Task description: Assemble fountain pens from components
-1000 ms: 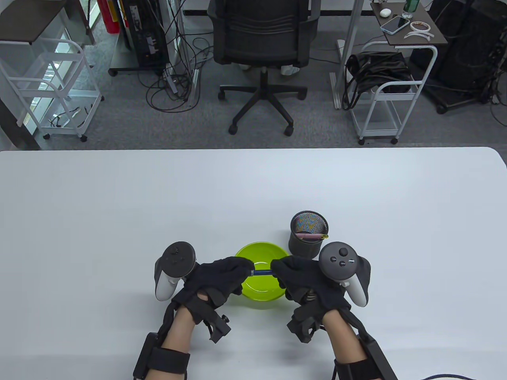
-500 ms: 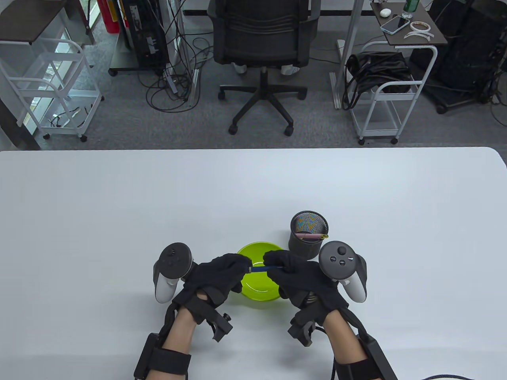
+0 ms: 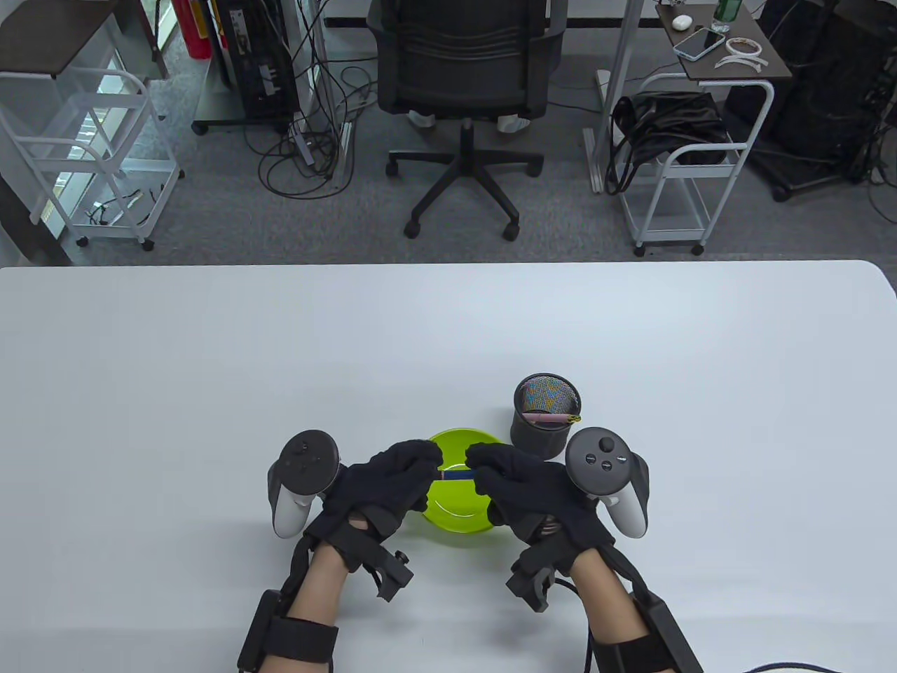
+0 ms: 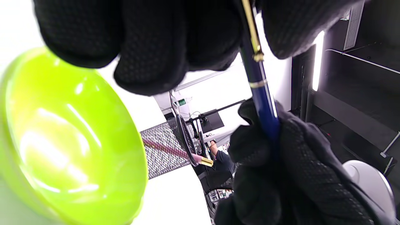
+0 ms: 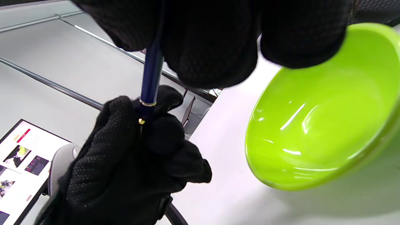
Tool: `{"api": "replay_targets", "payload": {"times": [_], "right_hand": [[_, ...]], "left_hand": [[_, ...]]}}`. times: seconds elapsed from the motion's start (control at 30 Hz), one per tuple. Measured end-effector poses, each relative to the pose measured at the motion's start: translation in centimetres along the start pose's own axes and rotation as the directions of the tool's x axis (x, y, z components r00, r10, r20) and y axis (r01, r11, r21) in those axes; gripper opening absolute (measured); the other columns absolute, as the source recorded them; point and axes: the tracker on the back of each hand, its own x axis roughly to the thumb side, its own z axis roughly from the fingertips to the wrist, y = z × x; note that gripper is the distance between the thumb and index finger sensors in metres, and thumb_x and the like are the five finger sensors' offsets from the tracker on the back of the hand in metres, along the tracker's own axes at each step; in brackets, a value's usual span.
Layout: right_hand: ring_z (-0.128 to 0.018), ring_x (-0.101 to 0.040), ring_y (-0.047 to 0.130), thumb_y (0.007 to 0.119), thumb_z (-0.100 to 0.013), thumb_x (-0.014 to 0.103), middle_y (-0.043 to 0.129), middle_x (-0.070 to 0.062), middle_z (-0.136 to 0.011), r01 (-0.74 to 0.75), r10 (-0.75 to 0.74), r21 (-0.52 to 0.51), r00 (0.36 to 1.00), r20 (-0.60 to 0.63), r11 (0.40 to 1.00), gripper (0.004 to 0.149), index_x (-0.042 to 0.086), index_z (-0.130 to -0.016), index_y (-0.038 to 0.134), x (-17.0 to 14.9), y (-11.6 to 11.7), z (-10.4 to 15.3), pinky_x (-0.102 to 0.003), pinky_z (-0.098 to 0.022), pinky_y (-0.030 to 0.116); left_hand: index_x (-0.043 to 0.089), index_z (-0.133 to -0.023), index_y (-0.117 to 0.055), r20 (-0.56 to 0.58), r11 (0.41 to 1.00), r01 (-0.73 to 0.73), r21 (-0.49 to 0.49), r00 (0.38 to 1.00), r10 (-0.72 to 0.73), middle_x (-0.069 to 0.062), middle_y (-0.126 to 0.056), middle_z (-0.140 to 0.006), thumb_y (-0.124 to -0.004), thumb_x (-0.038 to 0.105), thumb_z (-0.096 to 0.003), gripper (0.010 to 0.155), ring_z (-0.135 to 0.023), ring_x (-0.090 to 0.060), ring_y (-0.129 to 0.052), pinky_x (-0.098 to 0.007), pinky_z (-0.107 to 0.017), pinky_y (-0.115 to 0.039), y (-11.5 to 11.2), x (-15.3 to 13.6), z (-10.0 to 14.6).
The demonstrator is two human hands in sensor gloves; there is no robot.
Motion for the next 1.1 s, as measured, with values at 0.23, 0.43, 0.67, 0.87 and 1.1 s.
{"api": "replay_targets", "payload": {"times": [0.23,0.43,0.67,0.87,1.1], "right_hand": [[-0.038,-0.023,0.099,0.077,-0.048,0.031,0.088,-0.012,-0.076,-0.066,0.070,-0.161,0.997,0.022,0.985,0.048,0.013,-0.093,0.078,1.9,-2.2,1.4,-0.048,-0.029,0.087],[-0.044,-0.024,0.098,0.078,-0.048,0.030,0.086,-0.011,-0.080,-0.263,0.238,-0.393,0.965,-0.112,0.881,0.048,0.016,-0.094,0.077,4.1,-4.3,2.1,-0.050,-0.034,0.085],[-0.046,-0.024,0.097,0.078,-0.048,0.029,0.085,-0.010,-0.083,-0.549,0.440,-0.426,0.834,-0.332,0.719,0.048,0.018,-0.095,0.075,5.9,-6.7,0.5,-0.050,-0.035,0.085],[-0.040,-0.022,0.098,0.082,-0.047,0.031,0.088,-0.006,-0.084,-0.797,0.621,-0.281,0.596,-0.509,0.534,0.048,0.022,-0.094,0.078,5.2,-7.4,-2.2,-0.042,-0.025,0.085],[-0.033,-0.021,0.099,0.086,-0.044,0.032,0.091,-0.003,-0.085,-0.874,0.707,-0.096,0.445,-0.549,0.475,0.047,0.027,-0.091,0.082,3.0,-5.8,-5.0,-0.040,-0.018,0.085]], "left_hand": [[0.010,-0.100,-0.065,-0.008,0.996,-0.010,0.086,1.000,0.011,-0.009,-0.086,-0.077,-0.071,0.050,-0.0534,0.062,-0.054,-0.025,-0.095,-0.054,-0.047,-0.078,1.3,0.0,0.4],[0.010,-0.100,-0.066,0.008,0.995,0.032,0.092,0.999,-0.033,-0.010,-0.087,-0.076,-0.071,0.050,-0.0533,0.062,-0.053,-0.026,-0.095,-0.055,-0.046,-0.078,1.4,0.4,0.5],[0.010,-0.100,-0.067,0.021,0.995,0.021,0.097,1.000,-0.023,-0.010,-0.087,-0.077,-0.070,0.050,-0.0537,0.061,-0.054,-0.026,-0.095,-0.055,-0.046,-0.078,1.5,0.7,0.5],[0.009,-0.099,-0.067,0.013,0.995,0.020,0.102,1.000,-0.022,-0.011,-0.088,-0.076,-0.070,0.050,-0.0539,0.061,-0.053,-0.027,-0.096,-0.055,-0.046,-0.078,1.6,0.8,0.6],[0.009,-0.099,-0.067,0.012,0.995,0.026,0.095,1.000,-0.027,-0.011,-0.088,-0.077,-0.069,0.049,-0.0540,0.061,-0.054,-0.027,-0.096,-0.055,-0.046,-0.078,1.5,0.8,0.5]]}}
